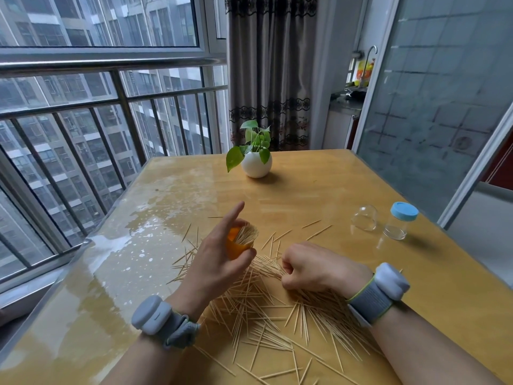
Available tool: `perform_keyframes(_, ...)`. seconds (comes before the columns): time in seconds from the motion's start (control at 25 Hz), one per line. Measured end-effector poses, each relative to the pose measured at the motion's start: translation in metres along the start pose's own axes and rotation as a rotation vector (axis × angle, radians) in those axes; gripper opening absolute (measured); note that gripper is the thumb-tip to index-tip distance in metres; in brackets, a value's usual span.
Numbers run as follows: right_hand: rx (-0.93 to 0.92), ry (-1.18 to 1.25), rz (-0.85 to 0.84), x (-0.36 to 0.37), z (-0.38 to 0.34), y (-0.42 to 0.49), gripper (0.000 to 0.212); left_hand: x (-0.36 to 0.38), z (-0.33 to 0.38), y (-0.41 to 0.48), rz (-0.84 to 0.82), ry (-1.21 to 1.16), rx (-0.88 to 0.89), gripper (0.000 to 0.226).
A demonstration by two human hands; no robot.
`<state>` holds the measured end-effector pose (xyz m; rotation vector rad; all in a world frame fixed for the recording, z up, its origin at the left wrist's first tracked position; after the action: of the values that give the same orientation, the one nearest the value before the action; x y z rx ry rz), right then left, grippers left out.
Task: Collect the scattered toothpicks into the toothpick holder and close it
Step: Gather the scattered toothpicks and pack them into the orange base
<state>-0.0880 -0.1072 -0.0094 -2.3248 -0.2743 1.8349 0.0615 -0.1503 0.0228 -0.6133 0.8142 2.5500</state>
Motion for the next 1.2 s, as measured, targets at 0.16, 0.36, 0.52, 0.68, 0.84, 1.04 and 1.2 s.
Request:
perform_keyframes(0.16,-0.055,0.167,0.012,-0.004,0.013,0.005,0.020,0.002,0.001,0.001,-0.025,-0.017,-0.011,0.091)
perform_keyframes(0.36,-0.131,0.592,0.107,-0.028,0.022,0.001,0.018,0.013,0.002,0.000,-0.104,0.046,-0.017,0.108)
perform_keyframes(0.52,-0.213,0.937,0.281,-0.053,0.020,-0.009,0.015,0.020,0.002,-0.002,-0.134,0.016,-0.037,0.117)
perform_keyframes(0.68,-0.253,1.290,0.557,-0.067,0.017,-0.021,0.014,0.034,0.008,-0.005,-0.183,-0.006,-0.018,0.119)
perform_keyframes(0.84,-0.297,1.175,0.816,-0.062,0.003,-0.028,0.020,0.038,0.012,-0.006,-0.175,-0.043,-0.003,0.116)
perform_keyframes(1.04,-0.364,0.934,0.763,-0.050,-0.017,-0.025,0.014,0.029,0.017,-0.004,-0.089,-0.050,0.019,0.111)
perform_keyframes(1.2,-0.348,0.927,0.658,-0.050,-0.013,-0.020,0.006,0.028,0.017,-0.003,-0.088,-0.026,0.006,0.109)
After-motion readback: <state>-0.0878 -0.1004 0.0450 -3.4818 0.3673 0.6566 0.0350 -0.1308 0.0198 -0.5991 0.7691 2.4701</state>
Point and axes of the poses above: each hand's wrist, its own y-axis towards the middle knuckle, its own x-axis out of the palm, z = x × y, the point moved 9 cm from there along y, towards the middle knuckle, and after that the axes turned 2 degrees about x, right-handed, at the moved point
